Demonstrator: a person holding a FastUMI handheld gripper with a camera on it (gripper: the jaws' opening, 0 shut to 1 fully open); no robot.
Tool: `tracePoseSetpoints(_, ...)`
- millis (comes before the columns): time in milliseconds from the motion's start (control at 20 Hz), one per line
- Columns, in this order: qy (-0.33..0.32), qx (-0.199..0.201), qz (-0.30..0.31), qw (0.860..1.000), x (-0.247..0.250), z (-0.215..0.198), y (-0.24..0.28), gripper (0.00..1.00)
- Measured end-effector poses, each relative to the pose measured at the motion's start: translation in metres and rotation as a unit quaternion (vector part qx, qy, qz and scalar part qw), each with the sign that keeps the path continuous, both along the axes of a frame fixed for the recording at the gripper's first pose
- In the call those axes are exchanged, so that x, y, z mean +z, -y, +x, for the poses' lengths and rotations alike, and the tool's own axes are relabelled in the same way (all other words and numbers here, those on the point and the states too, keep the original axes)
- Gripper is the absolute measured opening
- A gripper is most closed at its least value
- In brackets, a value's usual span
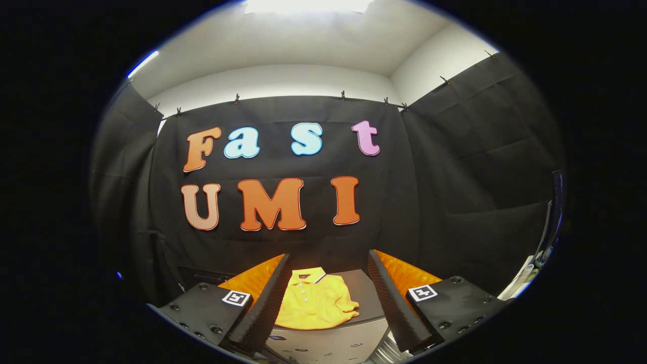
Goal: Put the clothes into the washing machine and then close the washing machine lid.
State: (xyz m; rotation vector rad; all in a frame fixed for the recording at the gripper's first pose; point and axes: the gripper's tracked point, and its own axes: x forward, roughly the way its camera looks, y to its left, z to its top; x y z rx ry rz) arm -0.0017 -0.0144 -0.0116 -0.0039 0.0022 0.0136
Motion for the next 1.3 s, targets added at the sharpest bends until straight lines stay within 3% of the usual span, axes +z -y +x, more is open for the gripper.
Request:
tracePoseSetpoints(200, -0.011, 0.004, -0.003, 1.0, -0.004, 0.017, -0.008, 0.98)
tracePoseSetpoints(650, -0.096, 0.046, -0.014, 0.994, -0.058, 0.11, -0.043, 0.98)
tracePoseSetpoints(850, -0.216, 0.073, -0.039, 0.973, -0.124, 0.152, -0.059, 0.98)
tracePoseSetpoints(1050, -0.28, 0.093, -0.052, 0.954, -0.172, 0.2, -0.075, 0.98)
tracePoseSetpoints(1300, -0.332, 0.073, -0.081, 0.937, -0.229, 0.248, -0.069, 0.98)
